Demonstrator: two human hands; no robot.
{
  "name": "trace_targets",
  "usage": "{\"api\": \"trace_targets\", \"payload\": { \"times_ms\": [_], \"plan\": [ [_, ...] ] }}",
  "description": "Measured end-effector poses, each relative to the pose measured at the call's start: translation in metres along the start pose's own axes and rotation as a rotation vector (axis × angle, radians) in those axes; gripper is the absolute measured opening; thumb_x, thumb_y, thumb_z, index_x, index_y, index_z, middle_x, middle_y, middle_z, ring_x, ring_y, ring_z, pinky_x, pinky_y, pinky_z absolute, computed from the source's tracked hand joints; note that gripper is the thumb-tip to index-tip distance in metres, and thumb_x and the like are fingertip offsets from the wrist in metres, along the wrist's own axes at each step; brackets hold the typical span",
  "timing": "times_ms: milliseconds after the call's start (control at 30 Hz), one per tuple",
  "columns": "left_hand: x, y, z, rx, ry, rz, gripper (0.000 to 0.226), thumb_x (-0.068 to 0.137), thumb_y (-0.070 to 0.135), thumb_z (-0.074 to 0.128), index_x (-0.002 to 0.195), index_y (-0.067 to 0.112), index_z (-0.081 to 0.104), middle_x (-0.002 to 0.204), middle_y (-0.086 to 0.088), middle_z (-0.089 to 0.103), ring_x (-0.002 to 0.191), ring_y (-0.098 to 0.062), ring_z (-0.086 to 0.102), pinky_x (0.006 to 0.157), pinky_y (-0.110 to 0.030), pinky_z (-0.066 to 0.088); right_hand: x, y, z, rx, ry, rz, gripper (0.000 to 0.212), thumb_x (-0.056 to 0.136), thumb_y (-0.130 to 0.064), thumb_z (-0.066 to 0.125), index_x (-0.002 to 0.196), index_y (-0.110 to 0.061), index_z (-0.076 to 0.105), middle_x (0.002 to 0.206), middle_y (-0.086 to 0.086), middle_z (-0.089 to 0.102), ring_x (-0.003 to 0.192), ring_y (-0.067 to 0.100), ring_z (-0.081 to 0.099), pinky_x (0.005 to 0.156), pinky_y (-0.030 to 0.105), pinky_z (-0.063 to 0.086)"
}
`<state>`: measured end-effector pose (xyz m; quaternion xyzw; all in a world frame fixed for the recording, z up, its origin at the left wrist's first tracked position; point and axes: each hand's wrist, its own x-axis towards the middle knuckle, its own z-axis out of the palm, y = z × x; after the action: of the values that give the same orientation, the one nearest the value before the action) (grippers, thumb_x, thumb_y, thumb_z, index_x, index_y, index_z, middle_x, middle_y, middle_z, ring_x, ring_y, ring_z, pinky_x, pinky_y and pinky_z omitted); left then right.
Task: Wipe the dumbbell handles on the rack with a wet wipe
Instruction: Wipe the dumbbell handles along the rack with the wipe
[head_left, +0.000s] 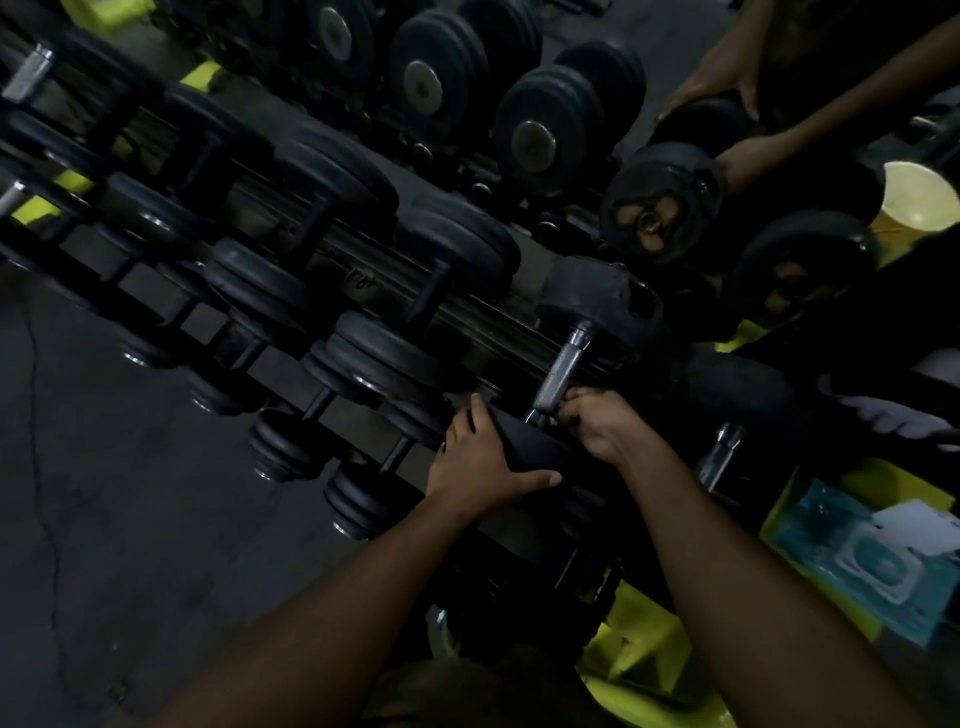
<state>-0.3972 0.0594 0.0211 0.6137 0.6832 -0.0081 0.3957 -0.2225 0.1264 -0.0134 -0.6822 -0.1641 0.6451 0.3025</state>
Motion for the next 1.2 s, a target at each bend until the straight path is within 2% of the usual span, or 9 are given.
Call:
{"api": "trace_targets", "payload": {
  "times_ms": [133,267,467,600,667,733,833,1033,1200],
  "plan": [
    [-0.001,0.001,-0.001,0.002,-0.003,-0.003,0.153,0.051,0.087,0.075,0.16,0.017,-0.007,0.162,-0.011,0.017,0.151,-0.029,0.023,0.118,-0.047,0.032,0.007,-0.02,-0.002,0.53,0.2,-0.102,0.036,0.081,0.029,0.045,0.089,-0.004,0.056,0.088,0.012,0.06,0.081,0.02,0.061,0.073,0.028,0.054],
    [-0.001,0.001,-0.002,0.008,-0.004,-0.004,0.154,0.05,0.088,0.074,0.16,0.017,-0.007,0.163,-0.01,0.015,0.151,-0.029,0.022,0.117,-0.048,0.034,0.002,-0.018,0.001,0.592,0.31,-0.22,0.027,0.085,0.018,0.056,0.086,-0.009,0.062,0.097,0.011,0.067,0.09,0.02,0.066,0.068,0.024,0.057],
    [-0.003,0.002,-0.003,0.001,-0.007,-0.009,0.155,0.05,0.086,0.076,0.16,0.015,-0.008,0.164,-0.012,0.014,0.151,-0.031,0.021,0.119,-0.05,0.033,-0.005,-0.008,0.012,0.402,0.44,-0.415,0.028,0.084,0.008,0.064,0.088,-0.019,0.071,0.106,0.007,0.073,0.096,0.016,0.068,0.073,0.022,0.054],
    [-0.002,0.001,-0.003,0.001,-0.01,-0.012,0.156,0.049,0.088,0.074,0.16,0.016,-0.008,0.163,-0.011,0.015,0.151,-0.03,0.021,0.119,-0.048,0.032,-0.013,-0.005,0.008,-0.279,0.546,-0.694,0.03,0.084,0.003,0.065,0.104,-0.016,0.076,0.112,-0.001,0.068,0.101,0.007,0.062,0.083,0.0,0.042],
    [-0.002,0.001,-0.003,-0.002,-0.007,-0.008,0.155,0.05,0.087,0.074,0.16,0.016,-0.008,0.163,-0.012,0.015,0.151,-0.03,0.021,0.12,-0.047,0.031,-0.018,-0.004,0.002,-0.504,0.476,-0.849,0.031,0.082,0.006,0.063,0.104,-0.011,0.077,0.113,-0.001,0.068,0.102,0.006,0.061,0.086,-0.001,0.039],
    [-0.002,0.001,-0.003,-0.008,-0.019,0.002,0.154,0.052,0.086,0.075,0.16,0.015,-0.009,0.164,-0.012,0.013,0.152,-0.03,0.02,0.12,-0.047,0.031,-0.022,0.001,-0.002,-0.667,0.247,-0.965,0.029,0.081,0.007,0.062,0.101,-0.008,0.077,0.11,-0.001,0.071,0.104,0.004,0.062,0.092,0.006,0.042],
    [-0.003,0.003,-0.005,-0.009,-0.032,0.004,0.153,0.054,0.084,0.076,0.16,0.014,-0.01,0.165,-0.011,0.011,0.152,-0.03,0.018,0.119,-0.046,0.031,-0.029,0.007,-0.003,-0.854,-0.053,-0.908,0.025,0.087,-0.001,0.063,0.103,-0.013,0.077,0.107,-0.005,0.074,0.103,0.001,0.065,0.094,0.014,0.047],
    [-0.006,0.002,-0.007,-0.009,-0.032,0.014,0.15,0.057,0.082,0.076,0.16,0.014,-0.01,0.167,-0.011,0.009,0.153,-0.029,0.017,0.119,-0.047,0.031,-0.034,0.001,-0.001,-0.844,-0.055,-0.829,0.023,0.087,-0.004,0.065,0.101,-0.016,0.078,0.104,-0.008,0.075,0.102,0.002,0.067,0.093,0.016,0.049],
    [-0.009,-0.012,-0.012,-0.066,-0.075,0.064,0.139,0.069,0.069,0.079,0.161,0.012,-0.006,0.169,-0.011,0.007,0.154,-0.028,0.014,0.122,-0.042,0.026,-0.039,-0.002,-0.01,-0.925,-0.151,-0.648,0.03,0.087,-0.003,0.065,0.104,-0.024,0.078,0.104,-0.012,0.075,0.099,-0.007,0.064,0.082,-0.001,0.041]
  ]
}}
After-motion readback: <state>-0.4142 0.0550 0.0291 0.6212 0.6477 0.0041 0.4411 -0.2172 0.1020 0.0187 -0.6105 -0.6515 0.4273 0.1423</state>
